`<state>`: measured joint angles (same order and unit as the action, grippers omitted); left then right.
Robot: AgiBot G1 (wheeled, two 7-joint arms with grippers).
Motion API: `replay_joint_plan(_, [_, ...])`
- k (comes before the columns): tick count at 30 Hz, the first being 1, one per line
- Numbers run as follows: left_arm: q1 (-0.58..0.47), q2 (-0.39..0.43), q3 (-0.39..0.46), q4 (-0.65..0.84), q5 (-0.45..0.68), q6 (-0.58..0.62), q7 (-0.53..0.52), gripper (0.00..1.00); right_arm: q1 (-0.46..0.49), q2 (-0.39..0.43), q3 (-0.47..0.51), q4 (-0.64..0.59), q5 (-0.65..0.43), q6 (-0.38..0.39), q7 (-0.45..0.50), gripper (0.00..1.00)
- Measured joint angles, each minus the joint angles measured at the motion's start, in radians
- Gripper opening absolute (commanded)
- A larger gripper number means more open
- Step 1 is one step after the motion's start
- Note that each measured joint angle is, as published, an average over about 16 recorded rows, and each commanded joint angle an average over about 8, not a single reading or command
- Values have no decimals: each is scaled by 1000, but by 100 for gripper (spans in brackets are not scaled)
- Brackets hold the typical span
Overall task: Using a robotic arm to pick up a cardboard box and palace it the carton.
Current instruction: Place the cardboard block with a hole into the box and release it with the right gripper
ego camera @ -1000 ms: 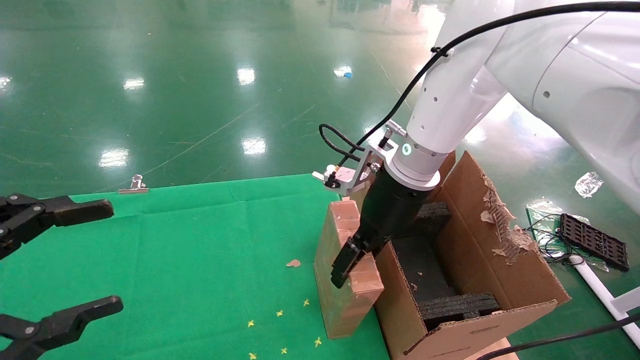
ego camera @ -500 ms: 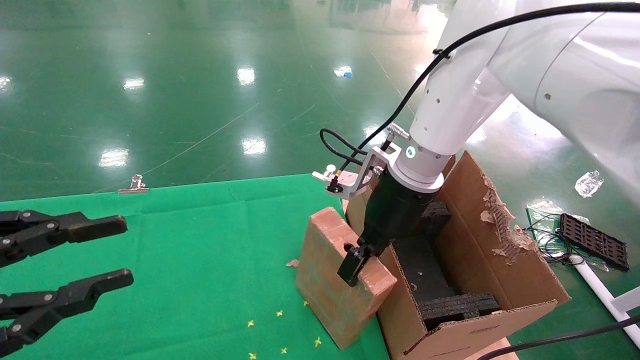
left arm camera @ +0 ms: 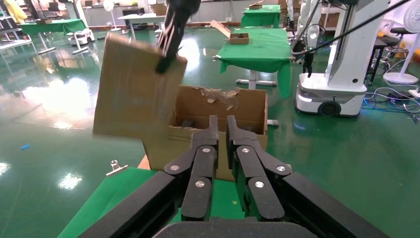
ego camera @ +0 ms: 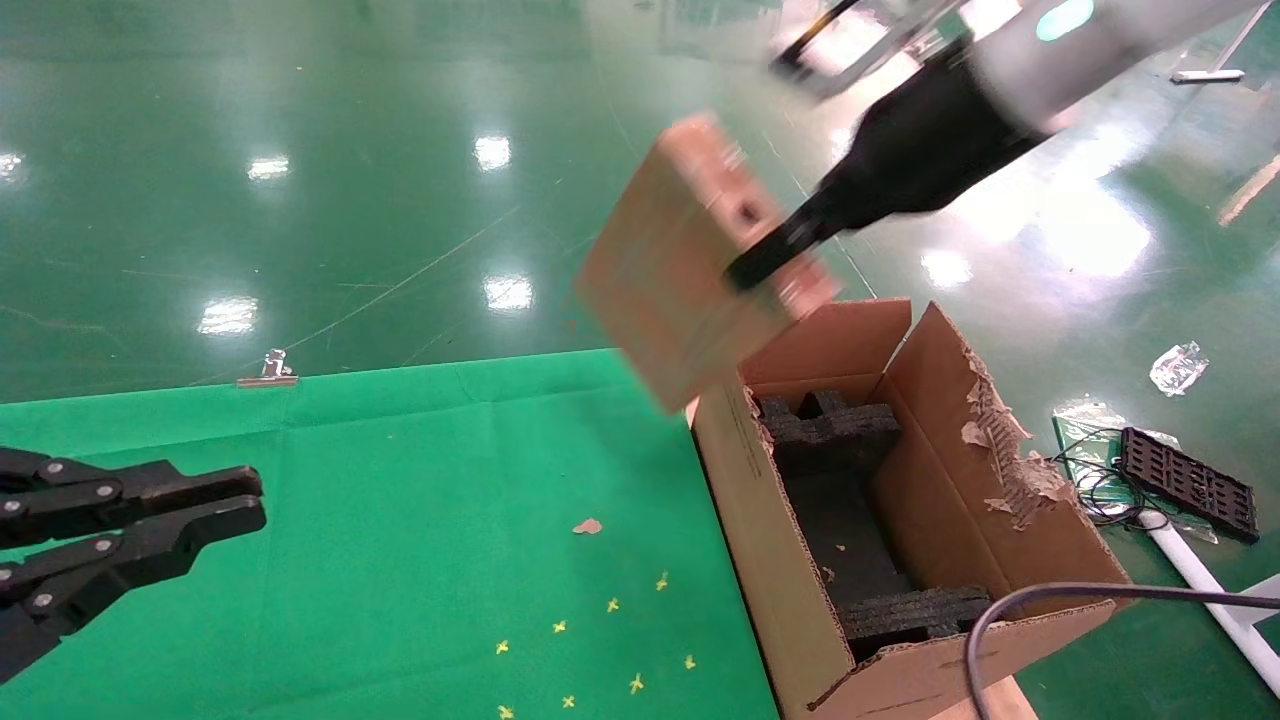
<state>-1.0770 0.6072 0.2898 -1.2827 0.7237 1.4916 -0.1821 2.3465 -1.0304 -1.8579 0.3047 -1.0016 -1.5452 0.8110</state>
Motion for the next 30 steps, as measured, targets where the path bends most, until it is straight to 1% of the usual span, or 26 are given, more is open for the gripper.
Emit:
replay_joint_plan(4, [0,0,0,0,0,0,0,0,36,39,-10,-71,-23,2,-22,0])
replay_joint_plan(8, [0,0,0,0,0,0,0,0,46,71,-29,-132,-51,-1,-24,0])
replay_joint_plan(9, [0,0,1,0,0,0,0,2,44,78,-34,-145,-58,-2,-22,0])
replay_joint_plan(10, [0,0,1,0,0,0,0,10,41,85,-39,-158,-65,-4,-20,0])
replay_joint_plan(16, [0,0,1,0,-1,0,0,85,-6,117,-66,-212,-99,-14,6,0])
replay_joint_plan(17, [0,0,1,0,-1,0,1,94,-17,120,-70,-218,-103,-15,11,0])
replay_joint_plan(18, [0,0,1,0,-1,0,1,100,-29,123,-74,-224,-107,-15,17,0])
replay_joint_plan(24, [0,-1,1,0,-1,-1,1,100,-100,130,-92,-249,-128,-11,50,0])
replay_joint_plan(30, [0,-1,2,0,-1,-1,1,100,-160,126,-108,-270,-147,9,77,0])
